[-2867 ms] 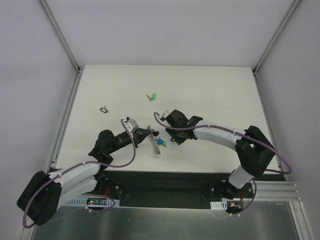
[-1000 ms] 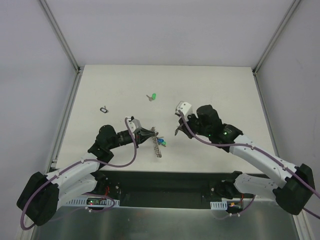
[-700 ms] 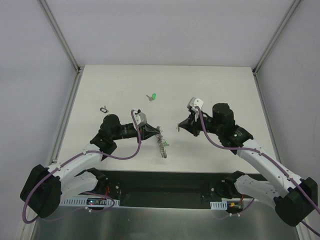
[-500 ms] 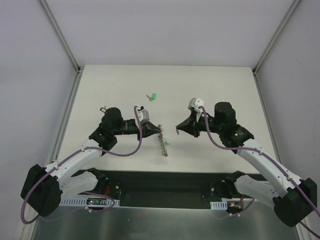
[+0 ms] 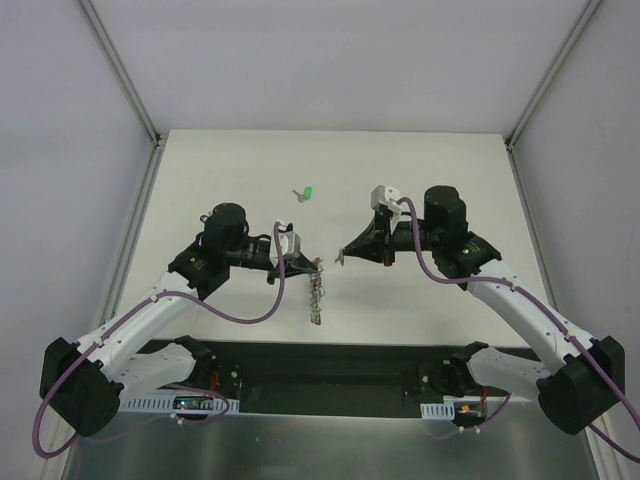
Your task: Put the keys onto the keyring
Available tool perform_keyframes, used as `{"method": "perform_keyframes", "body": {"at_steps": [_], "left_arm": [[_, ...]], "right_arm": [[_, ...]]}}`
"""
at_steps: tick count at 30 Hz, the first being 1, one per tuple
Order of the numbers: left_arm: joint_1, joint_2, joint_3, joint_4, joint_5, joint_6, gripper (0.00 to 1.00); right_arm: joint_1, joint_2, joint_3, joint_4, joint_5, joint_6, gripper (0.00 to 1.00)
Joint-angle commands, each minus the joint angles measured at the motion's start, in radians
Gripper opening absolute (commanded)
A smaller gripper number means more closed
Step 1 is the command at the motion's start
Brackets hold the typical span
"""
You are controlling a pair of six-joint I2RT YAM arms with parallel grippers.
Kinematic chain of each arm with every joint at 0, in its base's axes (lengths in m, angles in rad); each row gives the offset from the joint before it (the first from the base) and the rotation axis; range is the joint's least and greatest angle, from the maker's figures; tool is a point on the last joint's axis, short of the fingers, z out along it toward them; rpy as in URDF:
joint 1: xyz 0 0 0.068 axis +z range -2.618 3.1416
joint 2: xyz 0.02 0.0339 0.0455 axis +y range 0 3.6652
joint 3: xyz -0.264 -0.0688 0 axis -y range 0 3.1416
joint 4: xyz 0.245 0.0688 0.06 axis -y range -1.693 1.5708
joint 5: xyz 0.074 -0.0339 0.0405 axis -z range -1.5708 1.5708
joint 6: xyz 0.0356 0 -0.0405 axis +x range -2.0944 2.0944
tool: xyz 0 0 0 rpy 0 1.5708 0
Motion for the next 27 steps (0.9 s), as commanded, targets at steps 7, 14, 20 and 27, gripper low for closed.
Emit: {"method": "perform_keyframes", "body": {"at_steps": [7, 14, 20, 27], "left_arm": [[-0.002, -0.027, 0.000, 0.003, 0.101, 0.099, 0.00], [-0.002, -0.015, -0.017, 0.065, 0.109, 0.044, 0.00], [-0.002, 0.005, -0.108, 0.334, 0.146, -0.159, 0.00], [0.000, 0.025, -0.137, 0.464, 0.146, -0.243, 0.00]], "right_arm": [[0.107, -0.021, 0.032, -0.040, 0.054, -0.118, 0.01], [0.147, -0.076, -0.055, -0.012, 0.148, -0.113, 0.01], [0.147, -0.113, -0.130, 0.087, 0.180, -0.075, 0.01], [0.148, -0.145, -0.166, 0.161, 0.183, -0.027, 0.01]]}}
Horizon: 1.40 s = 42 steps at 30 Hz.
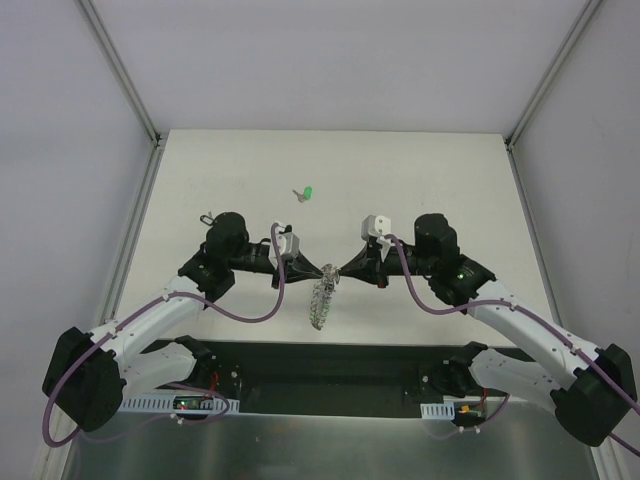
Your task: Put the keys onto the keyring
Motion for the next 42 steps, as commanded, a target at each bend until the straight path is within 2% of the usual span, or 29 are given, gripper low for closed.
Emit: {"method": "perform_keyframes", "body": {"at_steps": [1, 22, 42], "left_arm": [[0.000, -0.009, -0.011, 0.214, 0.058, -0.089, 0.00], [0.003, -0.018, -0.045, 0.305, 0.002, -0.151, 0.00], [0.006, -0.021, -0.045, 0.350, 0.040, -0.201, 0.00]], "right_arm": [[0.005, -0.050, -0.010, 0.111, 0.007, 0.034, 0.01], [0.016, -0.039, -0.014, 0.135, -0.040, 0.037, 0.01], [0.035, -0.027, -0.003, 0.109, 0.019, 0.017, 0.01]]}}
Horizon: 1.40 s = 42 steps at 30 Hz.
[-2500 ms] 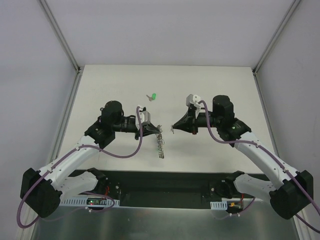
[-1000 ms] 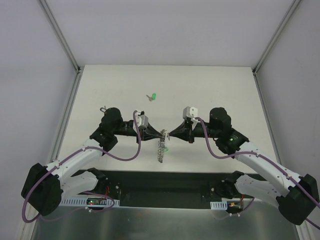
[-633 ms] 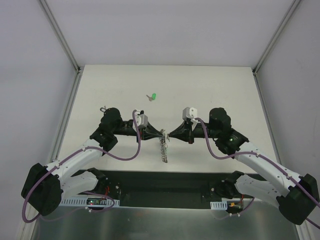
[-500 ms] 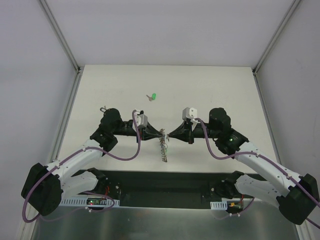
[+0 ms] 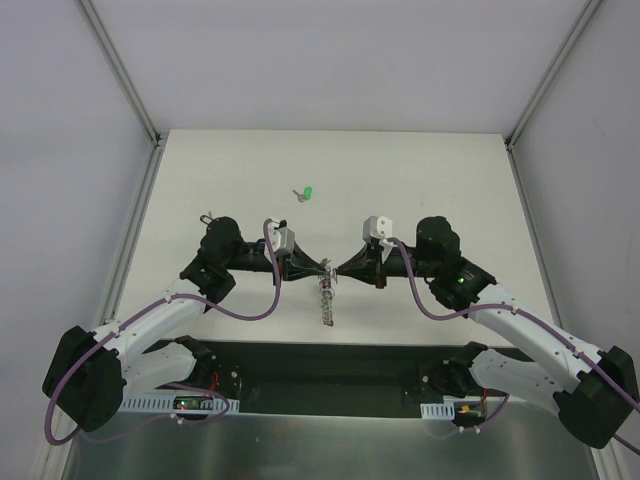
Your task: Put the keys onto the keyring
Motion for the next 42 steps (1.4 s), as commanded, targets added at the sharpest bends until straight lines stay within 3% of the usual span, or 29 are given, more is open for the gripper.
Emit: {"method": "perform_keyframes", "body": {"at_steps": [1, 42], "left_arm": [[0.005, -0.022, 0.010, 0.098, 0.046, -0.013, 0.00], [0.007, 0.007, 0.027, 0.099, 0.063, -0.039, 0.00]], "right_arm": [[0.008, 0.001, 0.019, 0.021, -0.002, -0.025, 0.01], [0.024, -0.018, 0.017, 0.021, 0.008, -0.032, 0.01]]}}
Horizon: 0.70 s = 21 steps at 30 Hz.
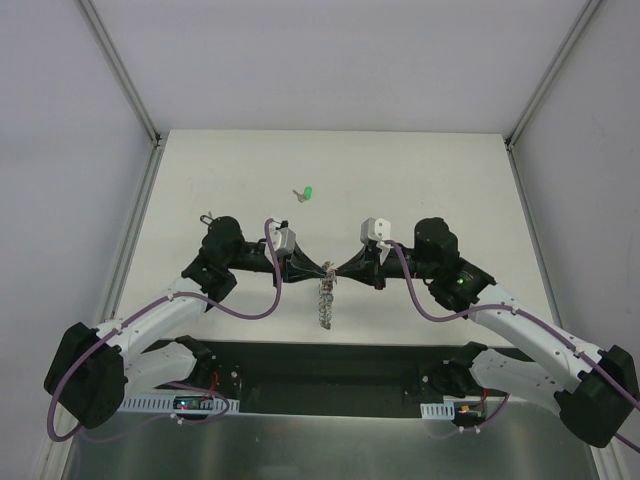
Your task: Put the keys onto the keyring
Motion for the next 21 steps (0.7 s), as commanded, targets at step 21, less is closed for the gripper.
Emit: {"method": "perform_keyframes", "body": {"at_steps": [21], "left_arm": [[0.016, 0.002, 0.022, 0.116, 0.012, -0.031, 0.00]], "right_arm": [[0.006, -0.028, 0.018, 0.025, -0.026, -0.021, 0.01]]}}
